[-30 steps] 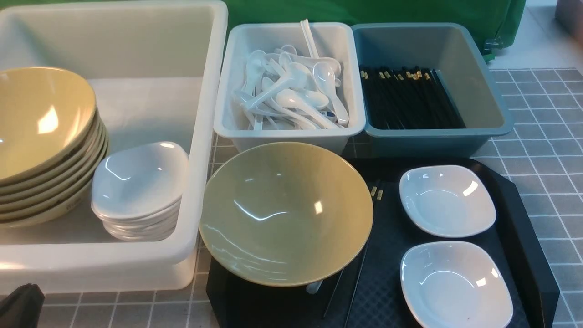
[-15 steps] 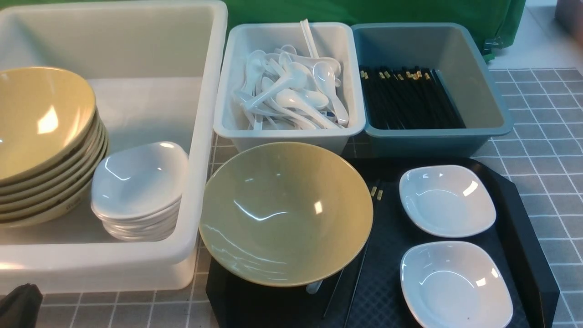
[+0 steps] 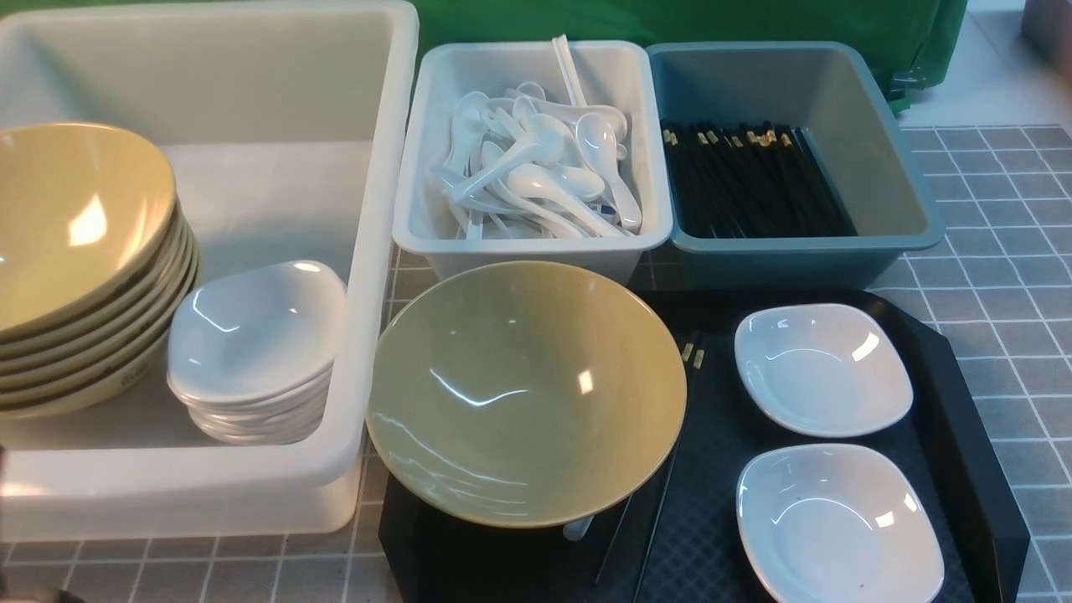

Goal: On grey table put chopsticks spoon bowls plates into blue grey white boxes.
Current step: 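Grasp the large bowl on the tray by its rim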

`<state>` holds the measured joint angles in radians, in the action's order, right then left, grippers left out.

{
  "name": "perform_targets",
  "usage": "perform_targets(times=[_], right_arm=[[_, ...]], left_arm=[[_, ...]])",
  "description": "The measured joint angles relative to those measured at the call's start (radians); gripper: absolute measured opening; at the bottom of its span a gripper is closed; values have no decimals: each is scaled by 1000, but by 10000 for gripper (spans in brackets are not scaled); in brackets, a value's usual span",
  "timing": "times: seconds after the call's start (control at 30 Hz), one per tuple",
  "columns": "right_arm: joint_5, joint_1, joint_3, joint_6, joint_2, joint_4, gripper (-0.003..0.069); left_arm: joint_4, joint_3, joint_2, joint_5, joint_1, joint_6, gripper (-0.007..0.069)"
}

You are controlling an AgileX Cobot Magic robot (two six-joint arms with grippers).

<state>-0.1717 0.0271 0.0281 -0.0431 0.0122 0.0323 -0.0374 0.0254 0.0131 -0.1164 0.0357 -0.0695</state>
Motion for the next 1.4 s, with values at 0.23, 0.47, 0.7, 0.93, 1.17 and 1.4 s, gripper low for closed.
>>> perform_targets(times=[0.23,0.47,0.7,0.93,1.17,1.4], right_arm=[[-483,0,0,218,0,5,78],[-239,1,-170,237,-32,10,78],[216,1,-425,43,-276,9,53],[698,1,-464,-42,-527,9,50],[812,1,-461,-164,-610,67,50],[721,1,-427,-198,-610,155,50]], left_arm=[[7,0,1,-572,0,-68,-11],[14,-341,-101,-274,0,-100,-11],[-19,-790,-570,169,-33,-84,-10],[56,-1108,-1012,694,-246,1,-10],[91,-1293,-1410,959,-486,161,-8],[99,-1483,-1748,1051,-625,169,-8]])
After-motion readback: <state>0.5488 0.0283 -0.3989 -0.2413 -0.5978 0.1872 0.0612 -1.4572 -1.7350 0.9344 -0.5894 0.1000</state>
